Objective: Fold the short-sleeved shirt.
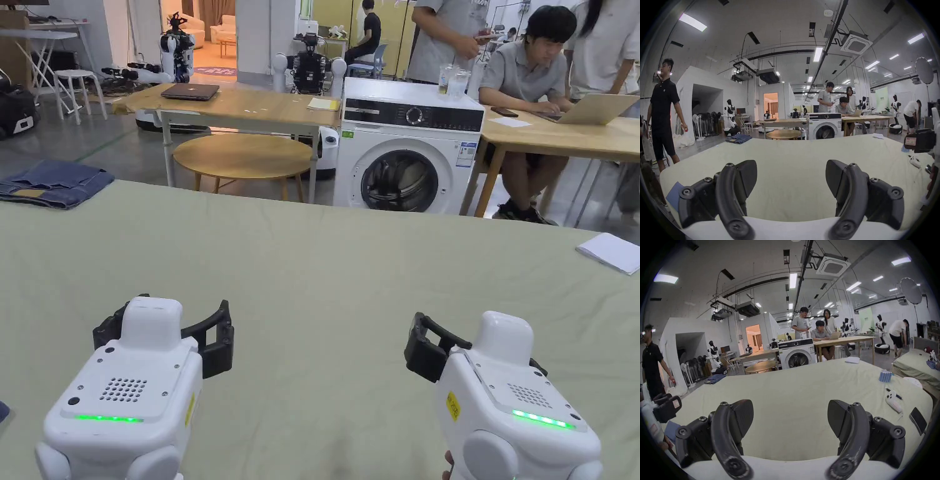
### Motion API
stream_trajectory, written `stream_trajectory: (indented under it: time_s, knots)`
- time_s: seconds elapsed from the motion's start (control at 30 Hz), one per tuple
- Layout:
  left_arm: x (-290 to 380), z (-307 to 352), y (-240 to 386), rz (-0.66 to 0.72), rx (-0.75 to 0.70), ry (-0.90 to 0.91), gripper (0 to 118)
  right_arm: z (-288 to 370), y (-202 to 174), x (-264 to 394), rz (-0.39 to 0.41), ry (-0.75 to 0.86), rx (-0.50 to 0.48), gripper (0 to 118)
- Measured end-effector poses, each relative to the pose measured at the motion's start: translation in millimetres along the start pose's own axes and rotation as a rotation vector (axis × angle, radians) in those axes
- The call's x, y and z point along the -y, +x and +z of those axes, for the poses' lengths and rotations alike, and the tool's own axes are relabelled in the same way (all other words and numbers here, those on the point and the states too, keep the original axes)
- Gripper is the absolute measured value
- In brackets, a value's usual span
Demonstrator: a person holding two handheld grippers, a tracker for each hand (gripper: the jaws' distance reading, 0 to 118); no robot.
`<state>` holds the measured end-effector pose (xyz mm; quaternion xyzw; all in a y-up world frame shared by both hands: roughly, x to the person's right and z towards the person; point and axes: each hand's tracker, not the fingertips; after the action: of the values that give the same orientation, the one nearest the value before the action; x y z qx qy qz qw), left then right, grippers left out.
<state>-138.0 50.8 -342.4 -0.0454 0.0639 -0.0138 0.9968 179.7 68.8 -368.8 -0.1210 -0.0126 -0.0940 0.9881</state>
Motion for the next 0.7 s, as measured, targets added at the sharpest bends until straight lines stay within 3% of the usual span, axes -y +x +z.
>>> stream_trajectory:
  time_s: [0.53, 0.7]
  knots:
    - [3.8, -1.7, -1.6, 0.006, -0.004, -0.049, 88, -2.0, -1.0, -1.9, -0.031, -0.029, 0.027, 95]
    - [4.2, -0.9, 0.8, 0.028, -0.001, -0.054, 88, -2.6, -2.6, 2.2, -0.006, -0.039, 0.054, 95]
